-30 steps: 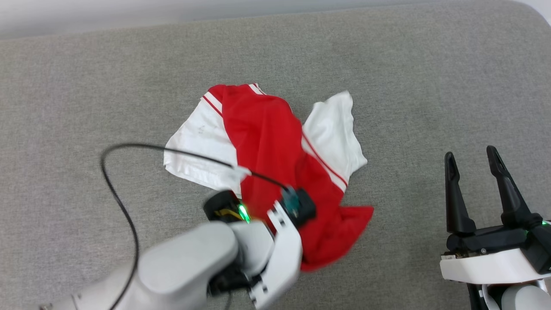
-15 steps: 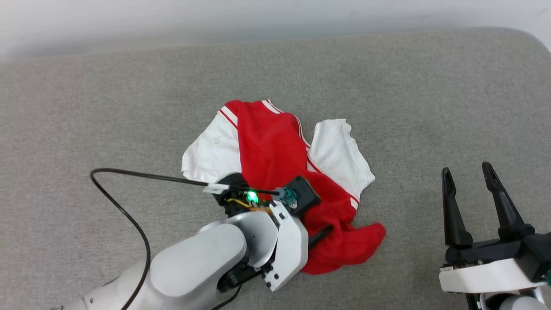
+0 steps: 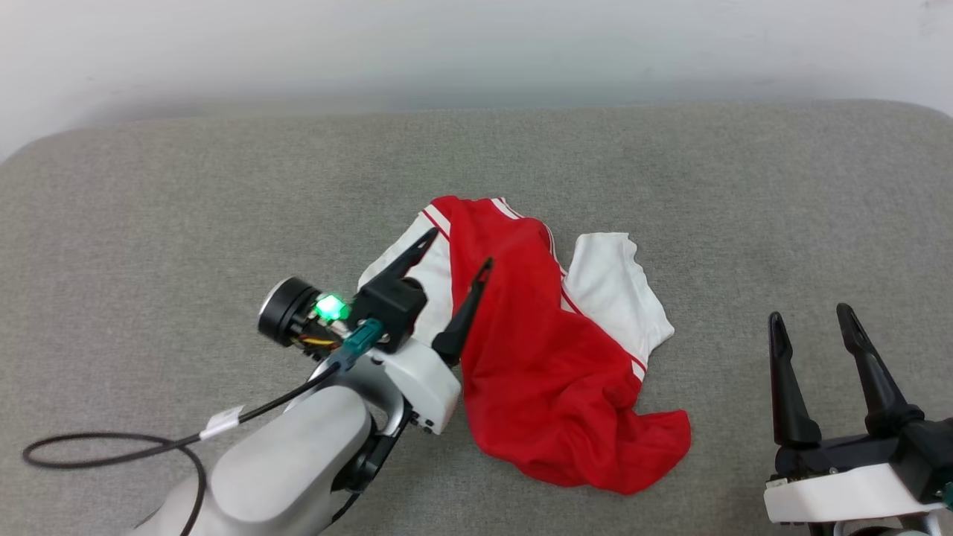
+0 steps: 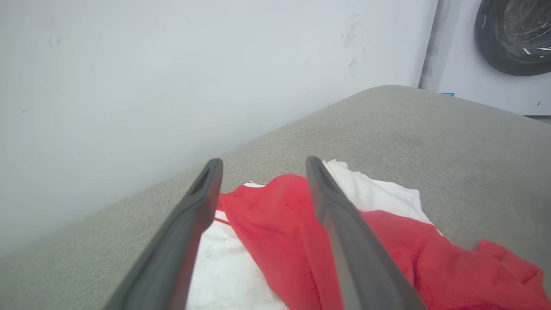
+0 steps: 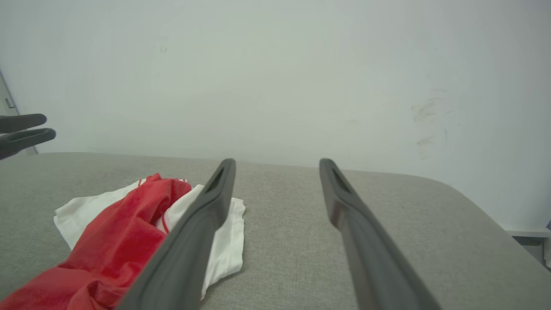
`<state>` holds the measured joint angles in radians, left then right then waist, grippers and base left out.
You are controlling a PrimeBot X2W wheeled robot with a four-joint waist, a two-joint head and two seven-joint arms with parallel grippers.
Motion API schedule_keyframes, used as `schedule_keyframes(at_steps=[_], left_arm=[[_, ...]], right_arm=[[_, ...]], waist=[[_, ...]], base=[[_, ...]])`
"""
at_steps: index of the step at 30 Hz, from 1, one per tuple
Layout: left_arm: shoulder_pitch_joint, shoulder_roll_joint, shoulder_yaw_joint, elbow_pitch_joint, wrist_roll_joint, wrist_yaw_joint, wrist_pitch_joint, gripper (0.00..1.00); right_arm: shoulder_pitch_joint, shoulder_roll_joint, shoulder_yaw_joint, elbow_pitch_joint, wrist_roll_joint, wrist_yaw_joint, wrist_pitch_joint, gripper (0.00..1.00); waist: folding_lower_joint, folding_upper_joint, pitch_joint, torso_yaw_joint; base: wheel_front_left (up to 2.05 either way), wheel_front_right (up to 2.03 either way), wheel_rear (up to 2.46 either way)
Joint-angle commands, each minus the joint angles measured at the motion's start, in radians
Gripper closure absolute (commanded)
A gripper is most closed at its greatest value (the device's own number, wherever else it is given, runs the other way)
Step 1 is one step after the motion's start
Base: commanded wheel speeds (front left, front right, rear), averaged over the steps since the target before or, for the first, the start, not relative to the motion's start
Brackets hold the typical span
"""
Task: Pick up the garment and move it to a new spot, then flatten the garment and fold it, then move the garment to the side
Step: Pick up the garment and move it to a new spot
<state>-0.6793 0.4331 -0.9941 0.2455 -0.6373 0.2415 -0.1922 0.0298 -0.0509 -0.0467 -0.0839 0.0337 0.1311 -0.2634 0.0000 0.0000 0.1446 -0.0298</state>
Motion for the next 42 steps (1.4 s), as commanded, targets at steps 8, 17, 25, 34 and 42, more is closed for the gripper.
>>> schedule_keyframes(at_steps=[8,17,25,34,42], left_arm=[[0.133,0.02,0.153,-0.012,0.006,0.131,-0.072,0.0],[0.371,0.001,0.443,-0.166,0.18,0.214,-0.073,0.0],[0.549,-0.078,0.606,-0.225,0.295,0.143,-0.073,0.0],[0.688,-0.182,0.746,-0.237,0.395,0.026,-0.073,0.0],[0.744,-0.254,0.822,-0.219,0.463,-0.058,-0.073,0.0]], right_arm=[[0.022,0.001,-0.007,0.013,0.001,-0.001,-0.002,0.0],[0.04,0.001,-0.011,0.023,0.014,-0.001,-0.002,0.0],[0.056,0.001,-0.015,0.037,0.035,-0.001,-0.002,0.0],[0.084,0.001,-0.006,0.052,0.07,-0.001,-0.002,0.0],[0.118,0.001,-0.001,0.067,0.094,-0.001,-0.002,0.0]], waist=[[0.0,0.0,-0.023,0.024],[0.0,0.0,-0.052,0.037],[0.0,0.0,-0.072,0.031],[0.0,0.0,-0.099,0.019],[0.0,0.0,-0.118,0.019]], base=[[0.0,0.0,0.0],[0.0,0.0,0.0],[0.0,0.0,0.0],[0.0,0.0,0.0],[0.0,0.0,0.0]])
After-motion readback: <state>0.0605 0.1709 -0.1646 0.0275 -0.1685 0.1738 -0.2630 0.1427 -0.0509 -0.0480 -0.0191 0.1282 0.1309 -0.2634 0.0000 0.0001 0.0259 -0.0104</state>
